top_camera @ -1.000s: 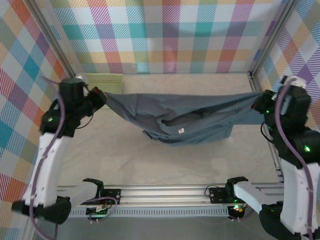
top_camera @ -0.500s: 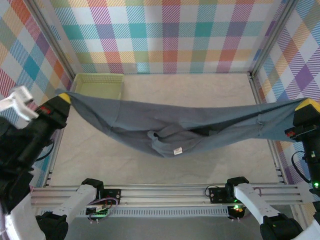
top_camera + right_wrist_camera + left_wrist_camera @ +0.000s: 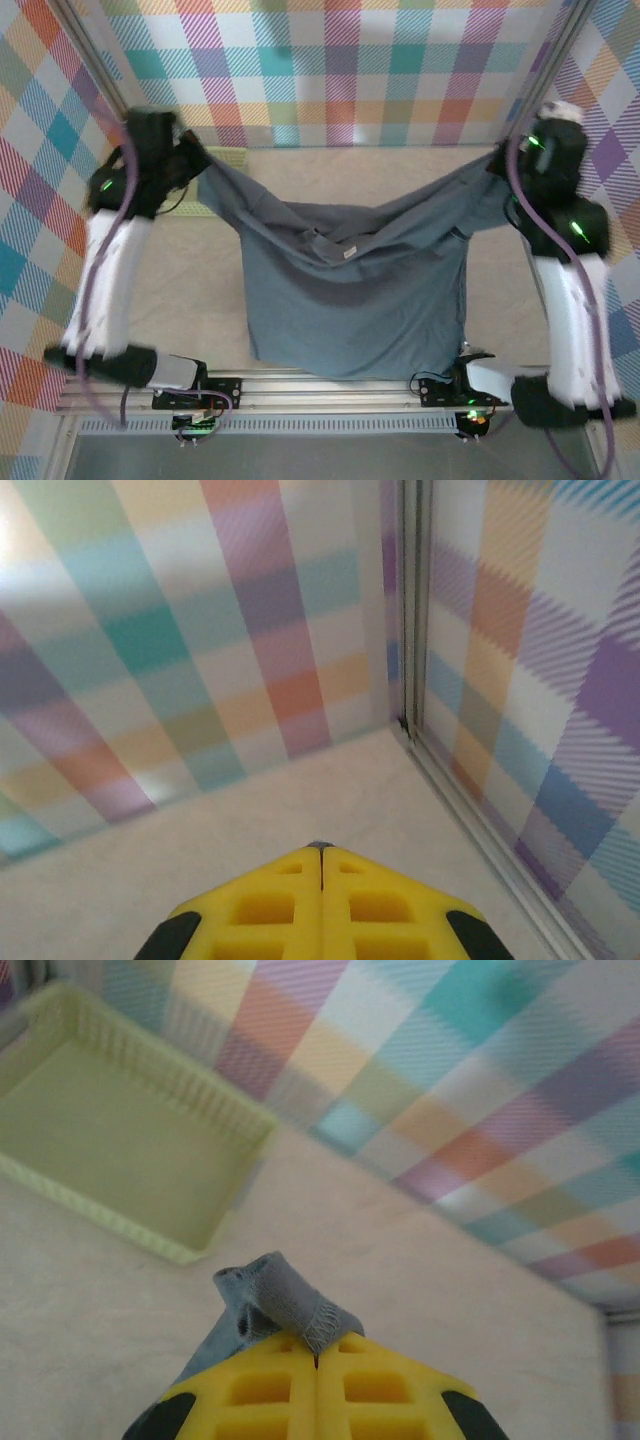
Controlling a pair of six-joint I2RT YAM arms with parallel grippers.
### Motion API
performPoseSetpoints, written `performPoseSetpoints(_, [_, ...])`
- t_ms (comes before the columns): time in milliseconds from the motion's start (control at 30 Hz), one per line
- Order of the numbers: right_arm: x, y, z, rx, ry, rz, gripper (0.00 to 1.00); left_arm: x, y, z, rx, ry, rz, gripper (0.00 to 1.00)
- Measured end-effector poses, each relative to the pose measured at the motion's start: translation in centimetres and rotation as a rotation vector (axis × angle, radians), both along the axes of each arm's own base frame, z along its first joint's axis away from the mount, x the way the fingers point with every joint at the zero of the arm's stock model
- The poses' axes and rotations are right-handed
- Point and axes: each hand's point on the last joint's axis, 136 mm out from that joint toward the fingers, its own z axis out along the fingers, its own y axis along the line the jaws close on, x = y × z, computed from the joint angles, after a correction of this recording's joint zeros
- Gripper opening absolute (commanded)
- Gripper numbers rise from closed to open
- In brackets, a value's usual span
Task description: Fold the inside-out t-shirt
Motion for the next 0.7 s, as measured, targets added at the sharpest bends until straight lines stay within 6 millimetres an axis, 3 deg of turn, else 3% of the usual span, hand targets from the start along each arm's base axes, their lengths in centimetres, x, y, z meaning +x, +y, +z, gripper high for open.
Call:
performPoseSetpoints(100, [5.6, -0.9, -7.6, 0.024, 0.177, -0.032, 0.0, 5.4, 0.2, -8.2, 0.021, 0.189, 0.041, 0.0])
performPoseSetpoints(200, [9.0, -1.9, -14.2, 0.064, 0.317, -0.059, 0.0, 8.1, 0.6, -14.6, 0.021, 0.324, 0.06, 0.0])
performPoseSetpoints(300, [10.0, -2.3, -17.5, 0.099, 0.38, -0.061, 0.0, 9.1, 0.2, -16.9, -0.005, 0.356, 0.047, 0.0])
performPoseSetpoints(367, [9.7, -2.3, -17.8, 0.117, 0.382, -0.057, 0.0, 9.2, -0.1, -16.4, -0.024, 0.34, 0.03, 0.0])
performPoseSetpoints(433, [9.5, -2.2, -16.6, 0.135, 0.342, -0.048, 0.0, 9.2, -0.6, -14.7, -0.048, 0.288, 0.01, 0.0])
performPoseSetpoints(567, [7.8, -2.1, -12.2, 0.165, 0.221, -0.029, 0.0, 7.6, -0.8, -10.4, -0.101, 0.173, -0.025, 0.0])
performPoseSetpoints(700, [4.7, -2.1, -7.2, 0.194, 0.088, -0.013, 0.0, 4.3, 0.1, -4.8, -0.151, 0.038, -0.032, 0.0])
